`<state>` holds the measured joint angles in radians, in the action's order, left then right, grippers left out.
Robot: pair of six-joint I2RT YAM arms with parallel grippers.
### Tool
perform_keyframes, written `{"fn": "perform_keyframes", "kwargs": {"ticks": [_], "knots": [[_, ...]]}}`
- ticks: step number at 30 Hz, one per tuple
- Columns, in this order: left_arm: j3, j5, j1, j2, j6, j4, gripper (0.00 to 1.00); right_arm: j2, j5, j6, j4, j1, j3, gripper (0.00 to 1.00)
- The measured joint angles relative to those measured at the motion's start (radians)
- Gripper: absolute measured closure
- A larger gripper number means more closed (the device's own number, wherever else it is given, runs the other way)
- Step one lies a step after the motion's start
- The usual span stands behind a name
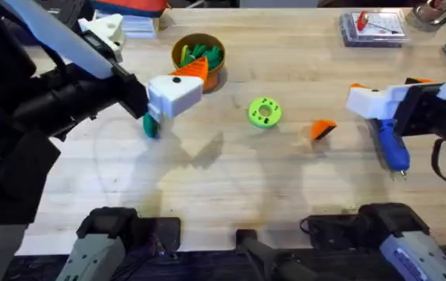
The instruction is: Pick up the gripper from the table and insert it into the empty holder that is missing its gripper. Then pick up a screw, insert it into the mounting hole, and use the screwdriver to tighten it. Finally, clean up the table by picking up the vegetable and placing it into the bucket.
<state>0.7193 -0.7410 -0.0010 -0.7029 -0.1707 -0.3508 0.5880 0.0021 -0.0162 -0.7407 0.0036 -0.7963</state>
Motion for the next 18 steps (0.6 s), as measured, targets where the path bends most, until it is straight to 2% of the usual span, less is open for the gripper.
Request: {"fn": "perform_keyframes", "kwargs": {"ticks": [4,7,13,18], "knots": [[-0.001,0.0,-0.002,0.002,-0.007,-0.003,0.014,0.0,0.0,0.0,0.0,0.0,0.0,0.007],[-0.038,0.0,-0.021,0.034,-0.019,0.056,0.014,0.0,0.0,0.0,0.0,0.0,0.0,0.008],[-0.277,0.001,-0.083,0.231,-0.031,0.269,0.014,0.0,0.0,0.0,0.0,0.0,0.0,0.008],[-0.476,0.031,-0.128,0.392,0.061,0.426,0.016,0.0,0.0,-0.003,0.0,0.0,0.0,0.008]]}}
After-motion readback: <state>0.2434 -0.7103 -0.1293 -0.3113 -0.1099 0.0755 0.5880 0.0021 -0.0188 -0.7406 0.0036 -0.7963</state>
